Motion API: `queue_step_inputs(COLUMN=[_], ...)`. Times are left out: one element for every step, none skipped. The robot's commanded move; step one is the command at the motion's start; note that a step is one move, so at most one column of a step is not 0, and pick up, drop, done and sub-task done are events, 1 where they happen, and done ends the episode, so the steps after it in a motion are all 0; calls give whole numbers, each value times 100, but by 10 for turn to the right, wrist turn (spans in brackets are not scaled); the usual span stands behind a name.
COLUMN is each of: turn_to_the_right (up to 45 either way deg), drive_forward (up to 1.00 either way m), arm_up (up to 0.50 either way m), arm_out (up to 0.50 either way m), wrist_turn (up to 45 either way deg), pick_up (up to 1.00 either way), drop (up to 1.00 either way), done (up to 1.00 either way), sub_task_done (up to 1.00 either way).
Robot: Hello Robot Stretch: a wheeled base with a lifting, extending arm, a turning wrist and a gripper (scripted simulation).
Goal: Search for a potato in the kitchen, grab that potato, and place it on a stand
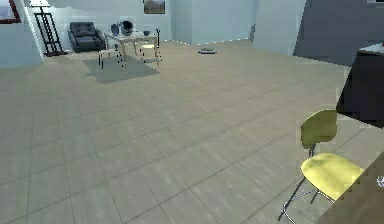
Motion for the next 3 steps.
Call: queue_step_inputs(turn_to_the_right=[180, 0, 0], drive_forward=[0, 65, 55], arm_up=[0, 0, 0], arm_out=[0, 0, 0], wrist_turn=[0, 0, 0], pick_up=[0, 0, 0], drop=[0, 0, 0], done=[0, 0, 0], sub_task_done=[0, 0, 0])
